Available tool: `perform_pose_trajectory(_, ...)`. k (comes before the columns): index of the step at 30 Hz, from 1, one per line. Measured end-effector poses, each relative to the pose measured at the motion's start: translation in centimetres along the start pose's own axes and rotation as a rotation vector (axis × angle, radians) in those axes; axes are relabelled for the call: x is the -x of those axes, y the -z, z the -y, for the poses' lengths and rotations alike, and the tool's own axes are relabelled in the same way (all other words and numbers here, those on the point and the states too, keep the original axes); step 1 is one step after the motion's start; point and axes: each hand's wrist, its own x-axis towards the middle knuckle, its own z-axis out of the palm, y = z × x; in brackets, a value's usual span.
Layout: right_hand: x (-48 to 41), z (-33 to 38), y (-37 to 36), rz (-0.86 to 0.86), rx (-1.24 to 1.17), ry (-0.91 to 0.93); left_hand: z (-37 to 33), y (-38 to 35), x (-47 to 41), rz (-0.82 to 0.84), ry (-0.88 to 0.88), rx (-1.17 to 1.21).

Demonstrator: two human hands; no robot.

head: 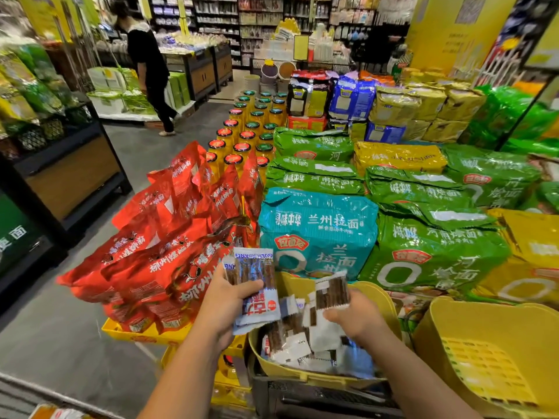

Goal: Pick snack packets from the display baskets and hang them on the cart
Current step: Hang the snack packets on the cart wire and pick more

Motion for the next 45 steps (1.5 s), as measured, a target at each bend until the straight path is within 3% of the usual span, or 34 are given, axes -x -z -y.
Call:
perform_pose_trajectory(3,-0.2,-0.3,-1.3,0.05,-0.002,-0.052,0.9,-1.1,-0.4,0.057,0.031,0.0)
perform_pose_trajectory(5,0.4,-0.3,-1.7,0.078,0.14,0.016,1.2,-1.7,-0.6,0.131,0.049,-0.054)
perform_pose_trajectory(7,0.7,-0.6,-1.4,0.015,0.192,0.081,1.5,-2.2,-1.0,0.211,0.07,-0.118)
perform_pose_trajectory(11,1.0,-1.9,1.2,-0.074,0.073,0.013,2.0,-2.9,-1.9,0.241,0.094,-0.177)
perform_pose_trajectory(16,2.5,-2.7,2.0,-0.229,0.718,0.141,2.7,-4.1,-1.8,0.257,0.152,-0.131)
perform_pose_trajectory(19,1.9,-2.4,1.2,-0.074,0.806,0.201,2.7,-4.6,-1.6,0.271,0.177,-0.125)
perform_pose_trajectory(21,1.9,-2.3,1.1,0.093,0.698,0.137,2.7,-4.7,-1.4,0.27,0.206,-0.099)
perform_pose_trajectory(24,1.9,-2.0,1.9,0.069,0.53,0.123,2.4,-5.0,-0.9,0.294,0.236,-0.076)
perform_pose_trajectory(26,1.8,-1.3,2.3,0.029,0.121,0.135,2.5,-5.4,-0.6,0.296,0.227,-0.092)
perform_pose_trajectory(29,2.0,0.5,1.7,0.175,-0.524,0.066,2.9,-6.4,0.0,0.284,0.2,-0.113)
perform_pose_trajectory(32,2.4,0.0,1.3,0.19,-0.649,0.03,3.1,-7.1,0.7,0.271,0.203,-0.154)
perform_pose_trajectory(35,2.3,-2.0,2.9,0.011,-0.376,0.057,2.9,-6.1,0.3,0.138,0.14,-0.294)
perform_pose_trajectory(38,2.3,-2.7,4.2,-0.097,0.127,0.11,2.8,-5.0,-1.1,0.009,-0.033,-0.719)
perform_pose_trajectory(42,2.4,-0.9,3.6,0.04,0.002,0.096,3.4,-5.6,-1.7,-0.011,-0.026,-0.871)
perform_pose_trajectory(45,2.0,-1.7,2.8,0.044,0.36,0.155,5.2,-5.9,-1.6,-0.042,-0.112,-1.205)
